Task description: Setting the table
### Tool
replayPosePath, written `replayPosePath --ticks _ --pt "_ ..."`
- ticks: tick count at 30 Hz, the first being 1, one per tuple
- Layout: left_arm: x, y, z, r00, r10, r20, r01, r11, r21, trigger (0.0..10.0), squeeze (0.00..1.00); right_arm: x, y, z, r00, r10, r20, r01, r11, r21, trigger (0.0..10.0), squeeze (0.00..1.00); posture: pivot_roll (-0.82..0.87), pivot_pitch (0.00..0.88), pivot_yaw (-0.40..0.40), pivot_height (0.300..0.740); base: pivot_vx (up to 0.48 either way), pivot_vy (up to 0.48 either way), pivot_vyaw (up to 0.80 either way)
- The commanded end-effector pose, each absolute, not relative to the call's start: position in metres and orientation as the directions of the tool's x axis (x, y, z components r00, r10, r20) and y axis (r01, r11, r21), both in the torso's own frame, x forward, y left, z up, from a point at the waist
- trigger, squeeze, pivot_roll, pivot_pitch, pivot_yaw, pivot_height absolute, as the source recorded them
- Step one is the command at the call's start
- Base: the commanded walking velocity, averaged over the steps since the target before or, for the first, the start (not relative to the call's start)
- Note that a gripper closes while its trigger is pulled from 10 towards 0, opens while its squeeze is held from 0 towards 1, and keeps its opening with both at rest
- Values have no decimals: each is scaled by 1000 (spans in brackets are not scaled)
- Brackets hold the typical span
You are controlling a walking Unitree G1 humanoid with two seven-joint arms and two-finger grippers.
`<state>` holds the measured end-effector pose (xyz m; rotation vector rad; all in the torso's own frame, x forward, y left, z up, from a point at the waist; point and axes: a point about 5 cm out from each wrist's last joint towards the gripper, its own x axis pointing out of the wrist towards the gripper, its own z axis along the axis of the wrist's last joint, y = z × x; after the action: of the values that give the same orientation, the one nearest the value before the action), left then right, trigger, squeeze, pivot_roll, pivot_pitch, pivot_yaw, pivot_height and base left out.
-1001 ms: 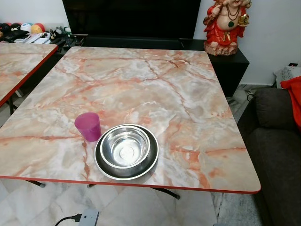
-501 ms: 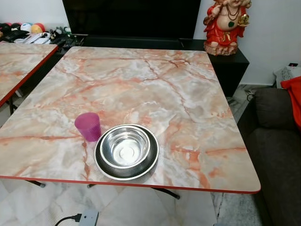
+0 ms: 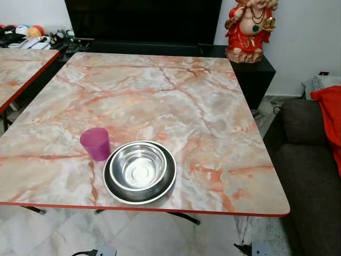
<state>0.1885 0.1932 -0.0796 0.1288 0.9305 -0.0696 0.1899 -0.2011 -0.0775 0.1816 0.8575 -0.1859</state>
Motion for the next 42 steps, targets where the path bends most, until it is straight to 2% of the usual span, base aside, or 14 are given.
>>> replayPosePath --ticks 1,4,10,19,30,42 --pt "184 202 -81 600 60 -797 53 992 114 10000 0 185 -203 -80 627 -89 -774 250 964 91 10000 0 -28 97 -30 740 0 0 0" --pt "188 213 -76 628 130 -767 -71 991 110 10000 0 185 -201 -80 623 -66 -780 227 969 99 10000 0 -27 102 -24 740 0 0 0" --pt "190 218 -73 646 151 -749 -103 989 110 10000 0 182 -189 -83 607 12 -795 125 986 111 10000 0 -22 105 -7 740 0 0 0" --pt "193 216 -73 646 125 -753 -93 992 85 10000 0 180 -184 -85 598 12 -801 135 984 115 10000 0 -28 77 4 740 0 0 0" --pt "196 212 -73 630 97 -770 -80 995 59 10000 0 193 -191 -78 633 -26 -773 160 982 98 10000 0 -34 3 1 740 0 0 0" --pt "195 213 -74 619 98 -779 -98 994 47 10000 0 196 -190 -76 640 -26 -768 163 981 102 10000 0 -27 0 14 740 0 0 0"
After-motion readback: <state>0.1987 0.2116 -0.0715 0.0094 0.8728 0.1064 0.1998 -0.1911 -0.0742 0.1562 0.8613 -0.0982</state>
